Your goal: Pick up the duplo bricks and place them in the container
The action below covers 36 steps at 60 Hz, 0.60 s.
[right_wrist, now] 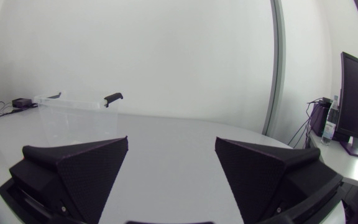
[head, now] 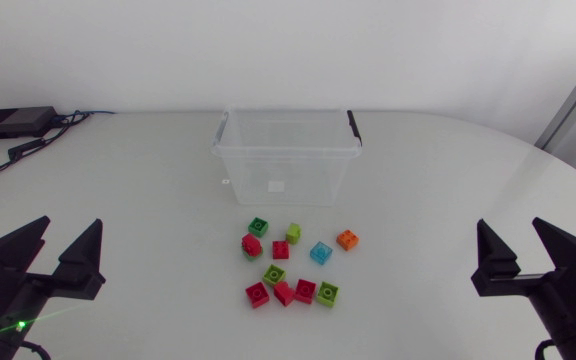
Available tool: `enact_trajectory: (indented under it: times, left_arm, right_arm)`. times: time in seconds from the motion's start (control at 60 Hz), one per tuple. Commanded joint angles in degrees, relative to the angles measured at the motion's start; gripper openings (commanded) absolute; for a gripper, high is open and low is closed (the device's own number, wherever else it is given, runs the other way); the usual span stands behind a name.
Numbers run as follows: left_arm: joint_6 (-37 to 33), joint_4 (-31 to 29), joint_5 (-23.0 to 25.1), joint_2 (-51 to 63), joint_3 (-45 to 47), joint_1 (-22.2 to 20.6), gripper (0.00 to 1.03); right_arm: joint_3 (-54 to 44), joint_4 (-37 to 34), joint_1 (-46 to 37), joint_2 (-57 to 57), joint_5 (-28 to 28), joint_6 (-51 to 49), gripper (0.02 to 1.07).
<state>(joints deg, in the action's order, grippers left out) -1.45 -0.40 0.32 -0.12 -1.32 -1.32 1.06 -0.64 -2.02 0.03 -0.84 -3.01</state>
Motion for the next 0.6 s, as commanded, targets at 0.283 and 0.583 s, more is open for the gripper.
enact_trajectory:
  times: [0.283, 0.583]
  left_arm:
    - [1.0, 0.0, -0.1, -0.6, 1.2, -0.1, 0.99]
    - [0.8, -0.2, -0.2, -0.2, -1.7, 0.5, 0.99]
  right_arm:
    - [-1.1, 0.2, 0.4, -0.4, 0.2, 0.0, 1.03]
    - [-1.1, 0.2, 0.8, -0.4, 0.1, -0.1, 1.03]
